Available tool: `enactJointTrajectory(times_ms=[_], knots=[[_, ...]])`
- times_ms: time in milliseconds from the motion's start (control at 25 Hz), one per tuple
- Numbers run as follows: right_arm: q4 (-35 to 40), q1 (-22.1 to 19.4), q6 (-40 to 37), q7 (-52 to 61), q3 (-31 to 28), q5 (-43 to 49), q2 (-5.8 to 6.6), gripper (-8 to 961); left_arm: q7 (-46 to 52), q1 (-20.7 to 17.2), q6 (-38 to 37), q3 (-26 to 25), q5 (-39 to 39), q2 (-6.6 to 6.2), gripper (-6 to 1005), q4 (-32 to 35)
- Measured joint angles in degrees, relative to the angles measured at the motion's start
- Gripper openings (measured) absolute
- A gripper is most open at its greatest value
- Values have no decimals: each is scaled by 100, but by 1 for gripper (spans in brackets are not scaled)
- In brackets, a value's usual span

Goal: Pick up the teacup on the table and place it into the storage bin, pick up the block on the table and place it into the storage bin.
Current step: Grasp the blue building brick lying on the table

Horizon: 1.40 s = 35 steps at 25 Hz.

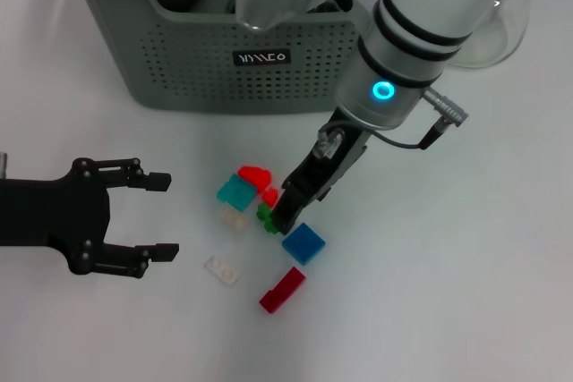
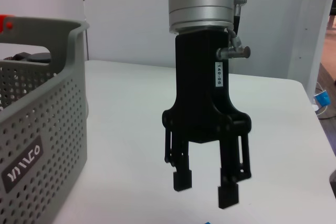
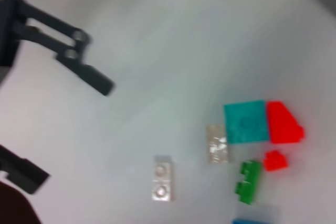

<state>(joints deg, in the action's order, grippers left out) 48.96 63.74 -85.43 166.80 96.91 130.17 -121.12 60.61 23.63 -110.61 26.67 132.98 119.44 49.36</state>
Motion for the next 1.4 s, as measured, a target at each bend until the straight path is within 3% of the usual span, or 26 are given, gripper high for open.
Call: enactJointTrajectory(times_ms=[240, 680, 1400], knots=[[-41, 90, 22, 36, 250, -121, 0, 841, -2, -13, -17, -9, 0, 0, 828, 3], [-282, 212, 521, 359, 1003, -93, -36, 930, -3, -11, -48, -14, -45, 0, 828, 4], [-409, 108, 1145, -99, 1486, -443, -52, 930, 32, 28, -66, -13, -70, 17, 828, 4]])
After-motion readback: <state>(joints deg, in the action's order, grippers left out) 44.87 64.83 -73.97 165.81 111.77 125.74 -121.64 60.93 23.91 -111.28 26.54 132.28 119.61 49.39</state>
